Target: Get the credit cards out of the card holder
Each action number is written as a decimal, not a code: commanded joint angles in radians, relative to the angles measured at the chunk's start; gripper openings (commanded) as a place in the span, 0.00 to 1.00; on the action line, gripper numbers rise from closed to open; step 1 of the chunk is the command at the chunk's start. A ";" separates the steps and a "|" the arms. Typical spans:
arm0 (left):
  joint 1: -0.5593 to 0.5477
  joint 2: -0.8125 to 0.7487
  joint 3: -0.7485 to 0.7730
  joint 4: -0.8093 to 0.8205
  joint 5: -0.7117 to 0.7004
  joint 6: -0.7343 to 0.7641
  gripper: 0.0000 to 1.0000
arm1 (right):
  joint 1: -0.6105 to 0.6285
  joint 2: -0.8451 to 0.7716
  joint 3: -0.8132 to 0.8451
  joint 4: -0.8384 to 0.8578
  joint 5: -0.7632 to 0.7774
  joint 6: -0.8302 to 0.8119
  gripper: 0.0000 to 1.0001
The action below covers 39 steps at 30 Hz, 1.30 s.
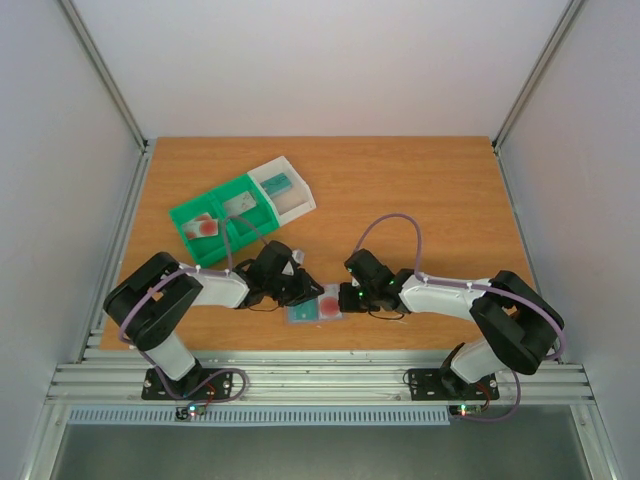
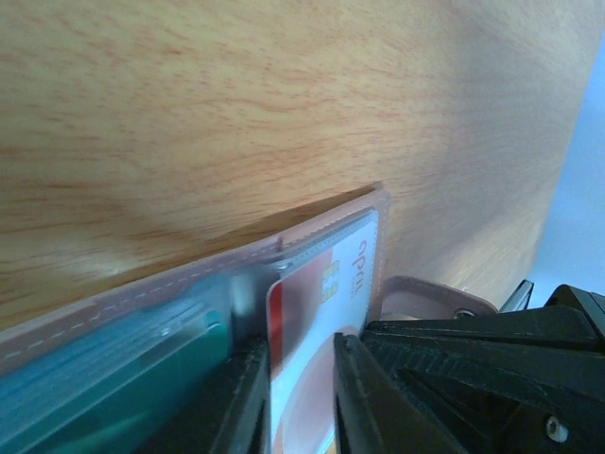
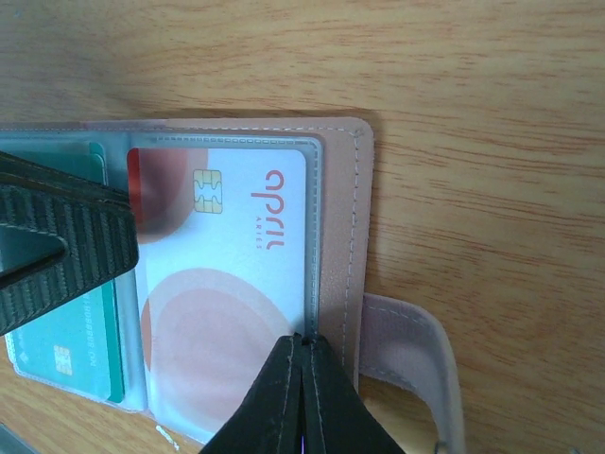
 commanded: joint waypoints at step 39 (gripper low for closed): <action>-0.008 -0.085 -0.007 -0.029 -0.026 0.015 0.00 | 0.005 0.044 -0.040 -0.005 0.016 0.025 0.01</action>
